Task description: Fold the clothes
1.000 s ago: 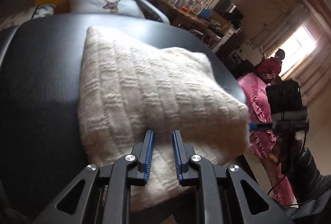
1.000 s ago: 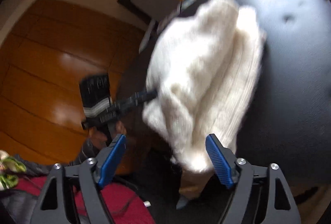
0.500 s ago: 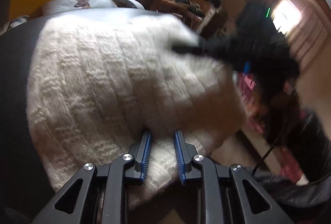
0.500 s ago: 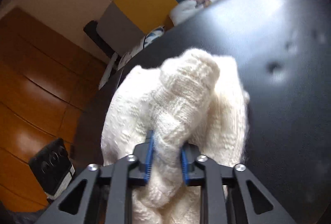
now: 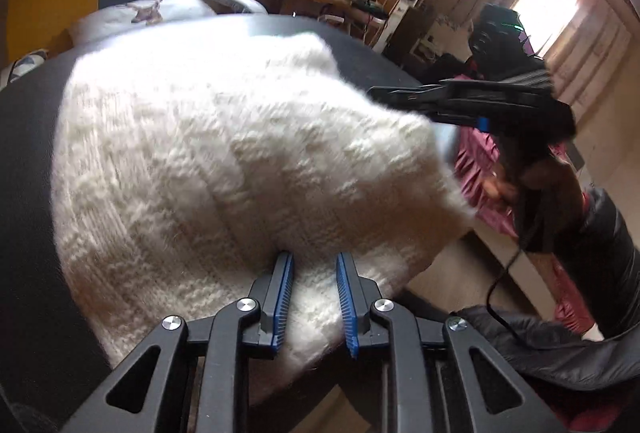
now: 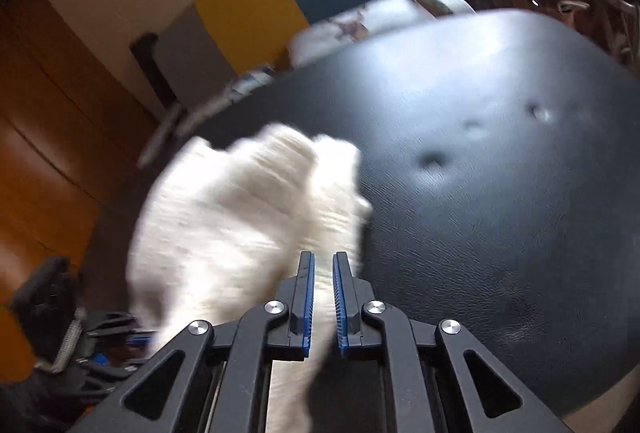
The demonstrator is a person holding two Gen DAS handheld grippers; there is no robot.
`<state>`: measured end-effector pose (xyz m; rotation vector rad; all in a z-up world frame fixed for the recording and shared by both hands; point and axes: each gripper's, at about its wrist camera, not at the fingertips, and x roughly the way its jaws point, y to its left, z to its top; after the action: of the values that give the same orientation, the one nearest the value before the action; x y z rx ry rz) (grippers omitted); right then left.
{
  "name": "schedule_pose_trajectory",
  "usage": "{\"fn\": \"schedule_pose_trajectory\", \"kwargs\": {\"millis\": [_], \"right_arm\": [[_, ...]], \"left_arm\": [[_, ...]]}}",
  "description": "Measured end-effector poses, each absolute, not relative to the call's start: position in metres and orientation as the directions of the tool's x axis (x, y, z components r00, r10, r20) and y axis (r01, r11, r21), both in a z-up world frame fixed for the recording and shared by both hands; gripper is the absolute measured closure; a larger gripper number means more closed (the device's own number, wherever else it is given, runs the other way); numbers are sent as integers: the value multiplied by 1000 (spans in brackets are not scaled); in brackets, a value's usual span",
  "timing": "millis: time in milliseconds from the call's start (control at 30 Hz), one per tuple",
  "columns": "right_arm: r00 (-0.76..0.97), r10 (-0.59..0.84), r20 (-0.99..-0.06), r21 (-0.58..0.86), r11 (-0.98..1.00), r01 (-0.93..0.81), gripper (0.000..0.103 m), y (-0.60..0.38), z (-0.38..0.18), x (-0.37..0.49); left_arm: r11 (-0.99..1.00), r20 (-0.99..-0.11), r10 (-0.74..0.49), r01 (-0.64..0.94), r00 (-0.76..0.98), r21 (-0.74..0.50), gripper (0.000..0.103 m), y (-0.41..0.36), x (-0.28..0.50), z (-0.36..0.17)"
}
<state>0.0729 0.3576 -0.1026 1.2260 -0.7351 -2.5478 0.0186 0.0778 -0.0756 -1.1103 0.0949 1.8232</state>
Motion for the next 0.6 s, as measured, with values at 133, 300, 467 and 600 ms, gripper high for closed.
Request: {"fn": "schedule_pose_trajectory", "kwargs": {"millis": [133, 300, 467, 600], "right_arm": [[-632, -529, -567, 661, -749, 34, 0, 348, -93, 76], [-615, -579, -535, 713, -700, 39, 10, 302, -105, 54], [-611, -554, -566, 655, -752, 75, 25, 269, -104, 58], [-629, -508, -588, 662, -750, -13, 15, 268, -128, 63]], "left_arm": [[-546, -724, 674, -757, -144, -358, 81, 79, 17, -73], [-564, -741, 657, -743, -139, -361, 81, 78, 20, -81], [-573, -720, 682, -705, -126, -419, 80, 65, 23, -91], [-572, -710, 692, -695, -126, -435, 80, 62, 24, -98]]}}
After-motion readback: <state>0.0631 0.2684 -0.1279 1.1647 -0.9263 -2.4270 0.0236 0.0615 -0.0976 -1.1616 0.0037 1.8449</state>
